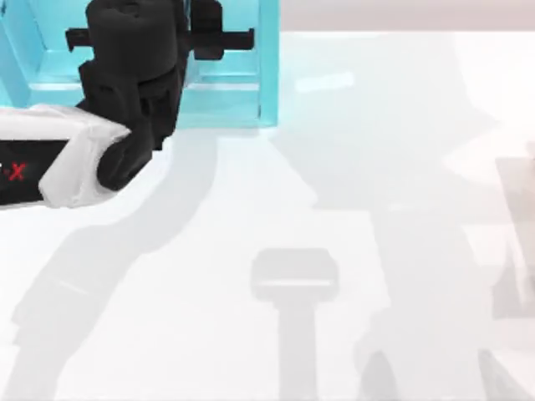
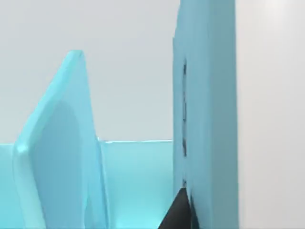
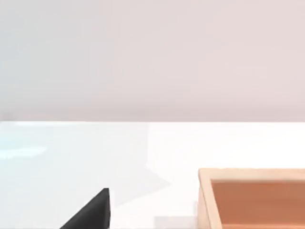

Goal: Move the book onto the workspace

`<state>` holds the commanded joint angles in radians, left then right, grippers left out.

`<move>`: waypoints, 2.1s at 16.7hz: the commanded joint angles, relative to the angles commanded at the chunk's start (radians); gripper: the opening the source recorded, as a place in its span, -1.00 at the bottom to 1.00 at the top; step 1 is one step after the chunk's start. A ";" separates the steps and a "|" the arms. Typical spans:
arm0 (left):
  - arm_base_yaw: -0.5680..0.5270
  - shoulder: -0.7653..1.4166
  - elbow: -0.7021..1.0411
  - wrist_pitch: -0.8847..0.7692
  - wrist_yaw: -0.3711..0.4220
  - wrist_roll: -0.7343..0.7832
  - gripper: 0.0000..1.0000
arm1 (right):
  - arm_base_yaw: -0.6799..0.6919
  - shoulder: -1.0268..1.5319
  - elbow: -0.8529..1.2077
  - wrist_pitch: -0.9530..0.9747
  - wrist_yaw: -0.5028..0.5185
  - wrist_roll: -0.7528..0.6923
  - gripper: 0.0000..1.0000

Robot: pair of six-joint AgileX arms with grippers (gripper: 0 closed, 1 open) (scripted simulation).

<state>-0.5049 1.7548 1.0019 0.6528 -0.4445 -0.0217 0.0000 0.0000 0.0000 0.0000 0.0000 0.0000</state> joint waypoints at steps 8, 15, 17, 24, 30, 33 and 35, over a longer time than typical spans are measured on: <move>-0.114 -0.448 -0.192 -0.264 -0.109 -0.019 -1.00 | 0.000 0.000 0.000 0.000 0.000 0.000 1.00; -0.114 -0.453 -0.197 -0.273 -0.112 -0.013 -1.00 | 0.000 0.000 0.000 0.000 0.000 0.000 1.00; -0.125 -0.448 -0.187 -0.284 -0.115 0.032 -1.00 | 0.000 0.000 0.000 0.000 0.000 0.000 1.00; -0.223 -0.373 -0.107 -0.395 -0.159 0.518 -1.00 | 0.000 0.000 0.000 0.000 0.000 0.000 1.00; -0.351 -0.240 -0.007 -0.532 -0.240 1.287 -1.00 | 0.000 0.000 0.000 0.000 0.000 0.000 1.00; -0.419 -0.163 0.047 -0.597 -0.290 1.723 -1.00 | 0.000 0.000 0.000 0.000 0.000 0.000 1.00; -0.463 -0.111 0.081 -0.634 -0.326 2.005 -1.00 | 0.000 0.000 0.000 0.000 0.000 0.000 1.00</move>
<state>-0.9681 1.6437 1.0831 0.0192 -0.7702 1.9833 0.0000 0.0000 0.0000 0.0000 0.0000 0.0000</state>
